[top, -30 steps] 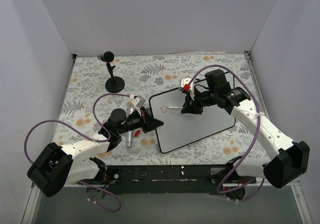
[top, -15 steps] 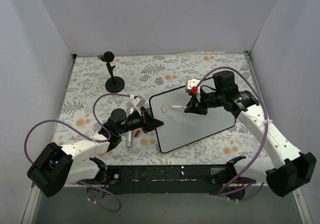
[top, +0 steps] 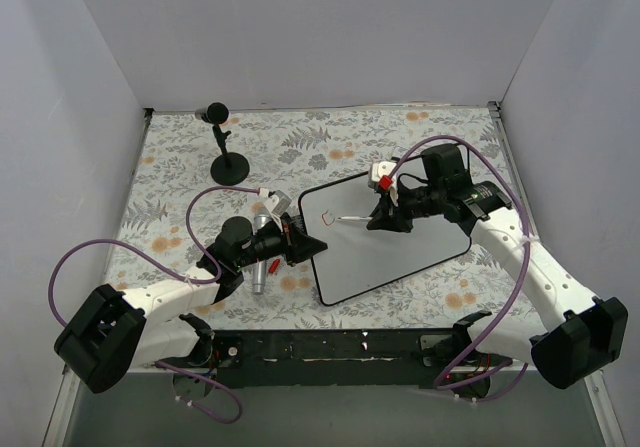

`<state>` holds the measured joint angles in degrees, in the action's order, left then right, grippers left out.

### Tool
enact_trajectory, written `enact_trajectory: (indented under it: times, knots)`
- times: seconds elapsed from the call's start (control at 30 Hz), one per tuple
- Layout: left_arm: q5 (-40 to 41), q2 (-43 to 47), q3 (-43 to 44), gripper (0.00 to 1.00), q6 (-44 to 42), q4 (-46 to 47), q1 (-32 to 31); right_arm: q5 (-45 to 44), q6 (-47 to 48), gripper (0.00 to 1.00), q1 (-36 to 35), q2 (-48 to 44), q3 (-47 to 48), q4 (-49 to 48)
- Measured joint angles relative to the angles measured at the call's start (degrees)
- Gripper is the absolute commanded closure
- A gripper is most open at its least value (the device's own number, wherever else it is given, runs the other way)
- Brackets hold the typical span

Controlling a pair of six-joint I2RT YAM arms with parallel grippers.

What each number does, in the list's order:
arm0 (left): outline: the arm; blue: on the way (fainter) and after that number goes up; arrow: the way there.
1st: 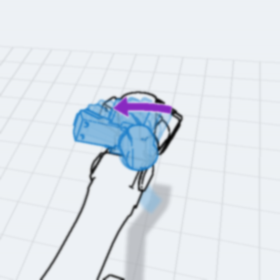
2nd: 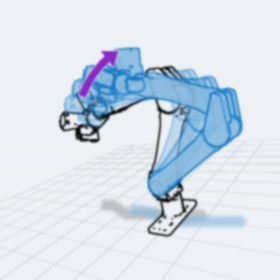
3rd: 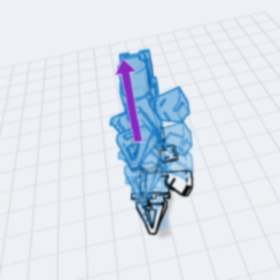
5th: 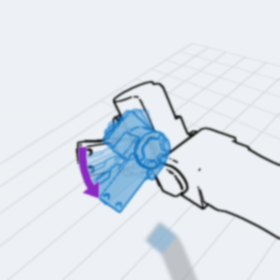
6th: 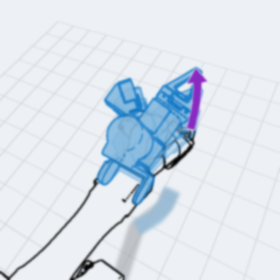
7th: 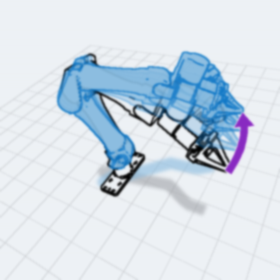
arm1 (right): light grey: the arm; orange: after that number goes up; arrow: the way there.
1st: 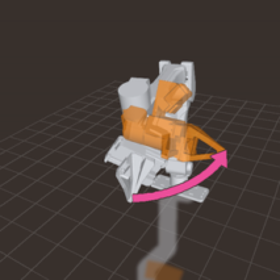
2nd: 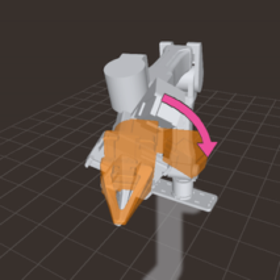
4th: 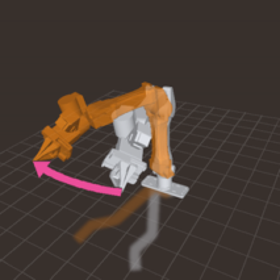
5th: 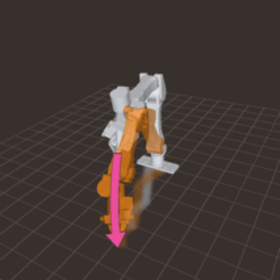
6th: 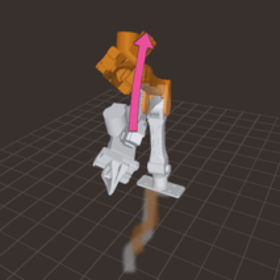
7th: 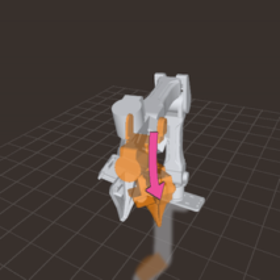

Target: Write a sentence on the whiteboard

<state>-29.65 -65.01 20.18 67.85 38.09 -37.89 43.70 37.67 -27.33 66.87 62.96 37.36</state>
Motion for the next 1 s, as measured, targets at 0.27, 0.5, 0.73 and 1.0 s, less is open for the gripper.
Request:
enact_trajectory:
  times: [0.27,0.5,0.73,1.0]
  knots:
    - [0.04,0.0,0.0,1.0,0.09,0.02,-0.02,-0.57,-0.66,0.99,-0.17,0.48,-0.04,-1.16]
    - [0.04,-0.02,0.0,1.0,0.13,0.07,-0.02,-2.38,-1.77,0.99,-0.17,0.79,-0.04,-2.14]
    - [0.09,-0.02,0.0,1.0,0.11,0.07,-0.07,-3.72,-3.08,0.99,-0.44,1.86,-0.04,-3.13]
    - [0.31,-0.02,0.0,1.0,0.52,-0.07,-0.11,-4.66,-4.52,0.99,-1.36,2.93,-0.04,-3.45]
